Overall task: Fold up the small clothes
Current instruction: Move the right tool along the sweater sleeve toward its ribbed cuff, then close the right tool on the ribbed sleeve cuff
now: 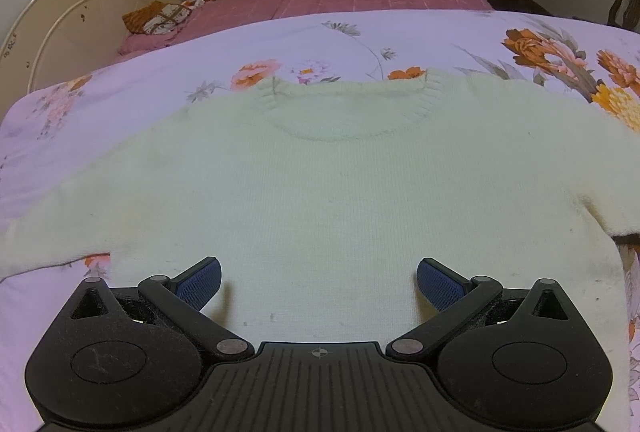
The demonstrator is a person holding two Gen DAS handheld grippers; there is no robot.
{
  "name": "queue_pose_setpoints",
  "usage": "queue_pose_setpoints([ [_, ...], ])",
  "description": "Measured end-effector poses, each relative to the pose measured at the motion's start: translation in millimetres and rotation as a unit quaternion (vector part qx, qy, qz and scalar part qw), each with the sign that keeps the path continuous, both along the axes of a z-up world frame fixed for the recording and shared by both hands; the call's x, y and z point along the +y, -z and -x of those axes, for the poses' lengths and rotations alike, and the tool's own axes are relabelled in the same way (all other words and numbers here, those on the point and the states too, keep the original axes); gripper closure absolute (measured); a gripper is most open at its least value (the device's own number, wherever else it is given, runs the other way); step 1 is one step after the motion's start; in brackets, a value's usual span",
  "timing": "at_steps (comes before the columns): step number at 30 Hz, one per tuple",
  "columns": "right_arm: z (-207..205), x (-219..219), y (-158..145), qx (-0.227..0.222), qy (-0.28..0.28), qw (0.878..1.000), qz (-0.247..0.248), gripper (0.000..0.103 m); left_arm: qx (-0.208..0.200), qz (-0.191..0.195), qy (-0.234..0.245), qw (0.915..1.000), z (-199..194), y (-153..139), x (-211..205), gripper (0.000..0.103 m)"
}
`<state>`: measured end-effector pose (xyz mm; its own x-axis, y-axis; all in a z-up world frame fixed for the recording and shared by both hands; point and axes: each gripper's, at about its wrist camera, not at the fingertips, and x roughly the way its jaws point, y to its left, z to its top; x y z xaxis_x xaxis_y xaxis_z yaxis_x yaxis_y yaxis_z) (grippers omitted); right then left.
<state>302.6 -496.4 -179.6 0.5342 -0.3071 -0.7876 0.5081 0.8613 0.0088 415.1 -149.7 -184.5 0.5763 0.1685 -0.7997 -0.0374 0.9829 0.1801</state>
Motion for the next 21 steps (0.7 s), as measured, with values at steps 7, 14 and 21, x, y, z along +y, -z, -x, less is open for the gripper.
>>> queue_pose_setpoints([
  [7, 3, -22, -3, -0.032, 0.027, 0.998, -0.053, 0.049, -0.003, -0.001, -0.002, 1.0000, -2, 1, 3, 0.000],
  [14, -5, -38, -5, -0.061, 0.054, 0.995, -0.058, 0.058, -0.007, -0.007, 0.006, 0.9999, -5, 4, 9, 0.000],
  [21, -4, -49, -7, -0.069, 0.069, 0.991, -0.088, 0.056, -0.010, -0.016, 0.007, 0.9998, -6, 2, 14, 0.000],
])
